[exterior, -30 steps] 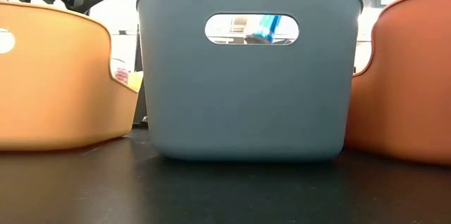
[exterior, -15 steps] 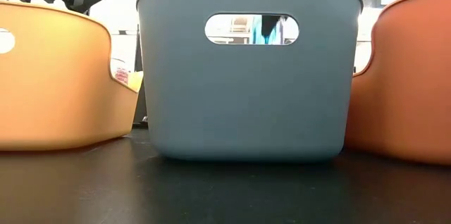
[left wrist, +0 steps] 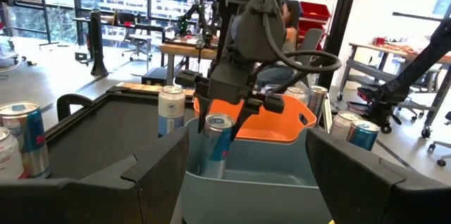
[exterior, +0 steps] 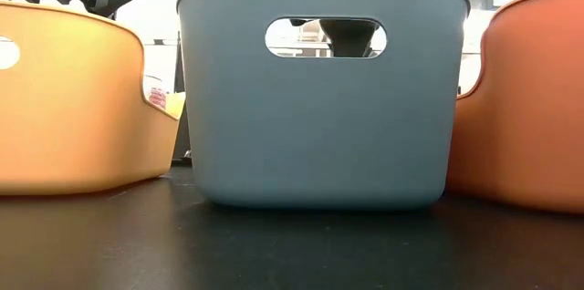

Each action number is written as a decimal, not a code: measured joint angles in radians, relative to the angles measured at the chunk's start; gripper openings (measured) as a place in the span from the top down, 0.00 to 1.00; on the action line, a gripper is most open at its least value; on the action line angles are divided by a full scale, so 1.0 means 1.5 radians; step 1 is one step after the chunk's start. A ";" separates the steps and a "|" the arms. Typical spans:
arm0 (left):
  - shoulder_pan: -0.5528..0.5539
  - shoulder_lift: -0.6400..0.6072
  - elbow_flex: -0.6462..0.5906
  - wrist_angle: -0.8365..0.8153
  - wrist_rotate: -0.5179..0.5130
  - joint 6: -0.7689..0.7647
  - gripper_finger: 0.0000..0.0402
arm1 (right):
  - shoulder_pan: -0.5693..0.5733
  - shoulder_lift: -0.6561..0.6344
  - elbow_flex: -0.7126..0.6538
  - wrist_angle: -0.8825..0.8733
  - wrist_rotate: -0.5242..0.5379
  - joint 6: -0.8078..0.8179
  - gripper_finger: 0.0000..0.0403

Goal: Sort soda cans
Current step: Put the middle blue soda can into the blue bin, then put the top blue soda can into the blue bin

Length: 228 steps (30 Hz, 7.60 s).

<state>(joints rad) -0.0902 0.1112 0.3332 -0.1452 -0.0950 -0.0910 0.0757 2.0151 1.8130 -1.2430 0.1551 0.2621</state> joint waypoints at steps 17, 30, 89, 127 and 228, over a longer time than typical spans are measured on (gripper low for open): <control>0.000 0.000 0.000 -0.004 0.000 0.000 0.31 | -0.001 0.000 0.004 -0.029 0.006 0.002 0.18; 0.000 0.000 0.000 -0.005 0.000 0.000 0.31 | 0.006 -0.001 0.121 -0.098 0.058 -0.009 0.05; 0.000 0.000 0.000 0.002 0.001 0.006 0.31 | -0.452 0.188 0.359 0.051 -0.069 -0.075 0.05; 0.000 0.000 0.000 0.000 0.001 0.005 0.31 | -0.448 0.220 0.359 0.051 -0.053 -0.068 0.06; 0.000 0.000 0.000 0.003 0.005 0.000 0.31 | 0.002 -0.016 0.360 -0.078 -0.014 -0.104 0.47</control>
<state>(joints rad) -0.0902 0.1108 0.3332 -0.1406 -0.0872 -0.0906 0.0790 1.9916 2.3524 -1.3599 0.1339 0.1054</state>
